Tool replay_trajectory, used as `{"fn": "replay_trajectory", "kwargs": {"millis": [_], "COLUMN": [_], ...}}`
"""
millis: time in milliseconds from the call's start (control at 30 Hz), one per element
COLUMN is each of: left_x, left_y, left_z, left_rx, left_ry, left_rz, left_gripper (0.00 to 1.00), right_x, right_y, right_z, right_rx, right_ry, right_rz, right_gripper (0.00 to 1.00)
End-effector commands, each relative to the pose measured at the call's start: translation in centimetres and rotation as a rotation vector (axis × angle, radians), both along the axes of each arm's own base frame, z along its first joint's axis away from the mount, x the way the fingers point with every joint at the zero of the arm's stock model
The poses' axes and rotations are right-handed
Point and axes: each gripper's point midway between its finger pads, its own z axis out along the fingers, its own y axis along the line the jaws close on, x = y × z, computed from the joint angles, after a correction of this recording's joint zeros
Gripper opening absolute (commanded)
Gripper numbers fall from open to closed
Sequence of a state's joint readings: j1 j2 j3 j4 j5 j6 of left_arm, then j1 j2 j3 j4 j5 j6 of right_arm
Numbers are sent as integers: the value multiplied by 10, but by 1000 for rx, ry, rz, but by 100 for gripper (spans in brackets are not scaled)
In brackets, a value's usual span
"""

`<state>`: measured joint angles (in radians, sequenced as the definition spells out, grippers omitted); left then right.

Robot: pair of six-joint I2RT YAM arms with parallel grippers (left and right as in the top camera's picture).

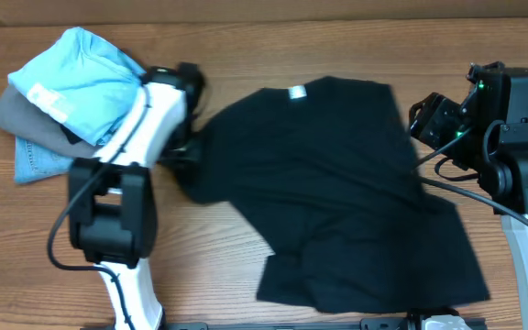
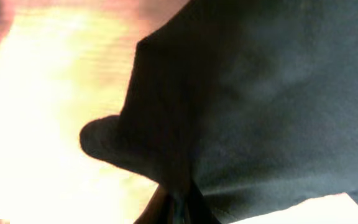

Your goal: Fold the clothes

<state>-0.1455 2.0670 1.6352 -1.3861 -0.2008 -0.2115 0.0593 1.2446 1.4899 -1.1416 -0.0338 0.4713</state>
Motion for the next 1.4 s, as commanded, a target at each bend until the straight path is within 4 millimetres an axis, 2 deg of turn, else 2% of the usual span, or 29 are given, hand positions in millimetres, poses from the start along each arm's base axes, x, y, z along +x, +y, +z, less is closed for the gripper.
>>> {"fn": "replay_trajectory", "kwargs": {"millis": [0, 100, 233, 333, 433, 500, 567, 667, 733, 767, 800, 833, 867, 967, 1033, 1133, 1233, 1367], "left_x": [-4, -5, 4, 17, 34, 52, 69, 89, 96, 99, 101, 104, 109, 120, 129, 142, 157, 167], "left_y": [20, 27, 17, -6, -27, -49, -78, -127, -148, -155, -164, -174, -186, -215, -232, -250, -261, -267], "left_z": [16, 15, 20, 34, 53, 68, 76, 82, 82, 82, 83, 85, 88, 91, 84, 64, 36, 3], "left_rx": [19, -9, -83, -195, -286, -355, -456, -597, -610, -604, -608, -618, -629, -637, -629, -620, -624, -627], "left_ry": [-14, -6, -26, -64, -134, -215, -291, -396, -439, -456, -471, -494, -525, -601, -636, -663, -678, -670], "left_rz": [67, 91, 58, -17, -86, -146, -243, -406, -487, -508, -529, -548, -577, -648, -691, -718, -730, -708], "left_gripper": [4, 4, 4, 4, 7, 16, 21, 33, 42, 52, 74, 87, 88, 83, 77, 57, 49, 27], "right_x": [2, 4, 12, 18, 23, 27, 29, 31, 29, 28, 26, 24, 22, 18, 16, 13, 11, 8], "right_y": [-6, -12, -11, -11, -7, -3, 0, 0, -1, -1, -1, -2, -3, -3, -4, -4, -4, -4], "right_z": [9, 2, -20, -44, -69, -81, -84, -78, -72, -68, -65, -62, -59, -52, -49, -48, -49, -51], "right_rx": [-21, -22, -14, -13, 4, 23, 32, 34, 35, 32, 27, 22, 18, 18, 19, 19, 18, 16], "right_ry": [-34, -11, 66, 153, 245, 286, 293, 266, 243, 233, 225, 217, 211, 191, 183, 183, 195, 211], "right_rz": [-22, -73, -84, -95, -103, -89, -82, -81, -81, -81, -72, -68, -72, -72, -73, -72, -73, -73], "right_gripper": [64, 70, 69, 68, 63, 61, 61, 61, 61, 61, 61, 62, 62, 62, 63, 62, 62, 62]}}
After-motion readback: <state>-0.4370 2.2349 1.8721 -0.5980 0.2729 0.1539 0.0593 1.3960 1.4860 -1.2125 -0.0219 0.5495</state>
